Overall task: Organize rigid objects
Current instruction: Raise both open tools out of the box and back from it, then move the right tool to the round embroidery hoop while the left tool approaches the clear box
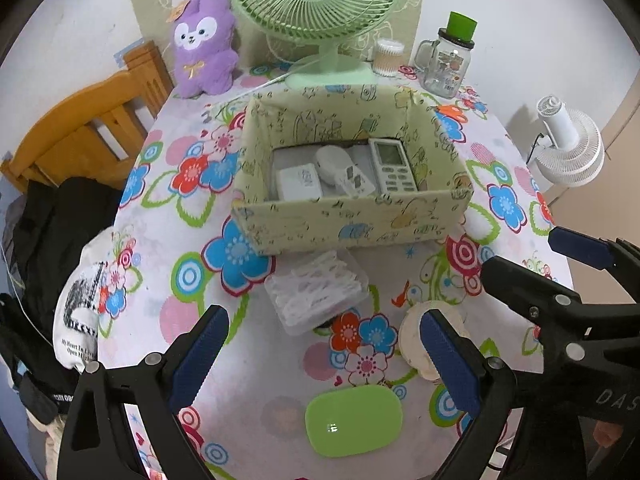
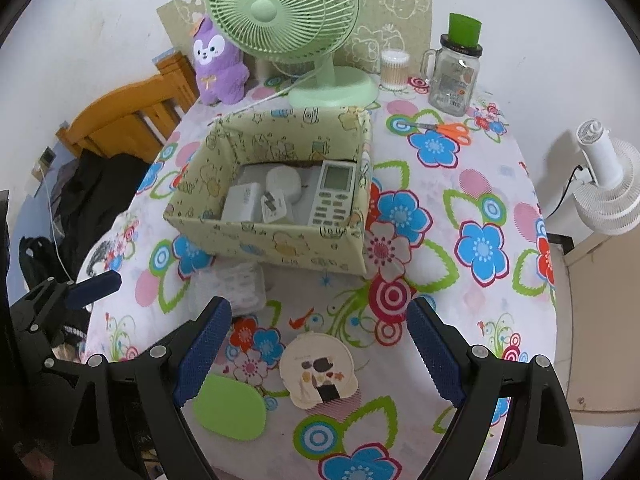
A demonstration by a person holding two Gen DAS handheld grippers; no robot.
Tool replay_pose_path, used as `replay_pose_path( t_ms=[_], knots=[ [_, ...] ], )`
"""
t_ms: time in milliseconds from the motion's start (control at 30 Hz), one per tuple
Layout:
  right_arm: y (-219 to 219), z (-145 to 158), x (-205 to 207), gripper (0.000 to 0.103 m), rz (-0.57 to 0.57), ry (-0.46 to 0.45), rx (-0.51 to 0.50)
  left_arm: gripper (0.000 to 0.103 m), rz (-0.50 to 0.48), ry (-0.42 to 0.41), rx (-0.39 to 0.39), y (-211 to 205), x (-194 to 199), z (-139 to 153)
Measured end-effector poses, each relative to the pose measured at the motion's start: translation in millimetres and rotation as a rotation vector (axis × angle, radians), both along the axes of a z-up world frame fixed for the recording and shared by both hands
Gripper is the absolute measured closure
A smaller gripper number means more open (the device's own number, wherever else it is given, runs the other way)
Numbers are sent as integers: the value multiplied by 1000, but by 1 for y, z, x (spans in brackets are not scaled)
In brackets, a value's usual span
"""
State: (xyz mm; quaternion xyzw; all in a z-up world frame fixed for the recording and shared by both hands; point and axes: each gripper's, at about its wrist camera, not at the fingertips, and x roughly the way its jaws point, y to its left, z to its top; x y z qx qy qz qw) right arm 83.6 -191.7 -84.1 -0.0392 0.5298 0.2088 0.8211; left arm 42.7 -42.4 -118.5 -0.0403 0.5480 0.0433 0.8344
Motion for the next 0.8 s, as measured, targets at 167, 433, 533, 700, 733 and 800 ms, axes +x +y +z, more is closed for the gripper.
replay_pose_path(
  t_ms=[167, 433, 533, 700, 733, 800],
  knots=[
    [-1, -13, -6, 12, 12, 10, -13, 5, 10, 17, 6, 2, -8, -12],
    [1, -35, -14, 12, 26, 28, -20, 5, 15, 49, -9, 6, -19, -34],
    [3, -43, -16, 12, 31, 31, -28, 5, 21, 57, -12, 7, -21, -41],
    [5, -57, -19, 12, 32, 51, -30, 5, 35, 66, -21, 8, -25, -55],
    [6, -61, -19, 12, 33, 60, -30, 5, 45, 66, -12, 8, -26, -57],
    [7, -70, -19, 12, 34, 76, -32, 5, 56, 65, -5, 7, -28, -62]
  ],
)
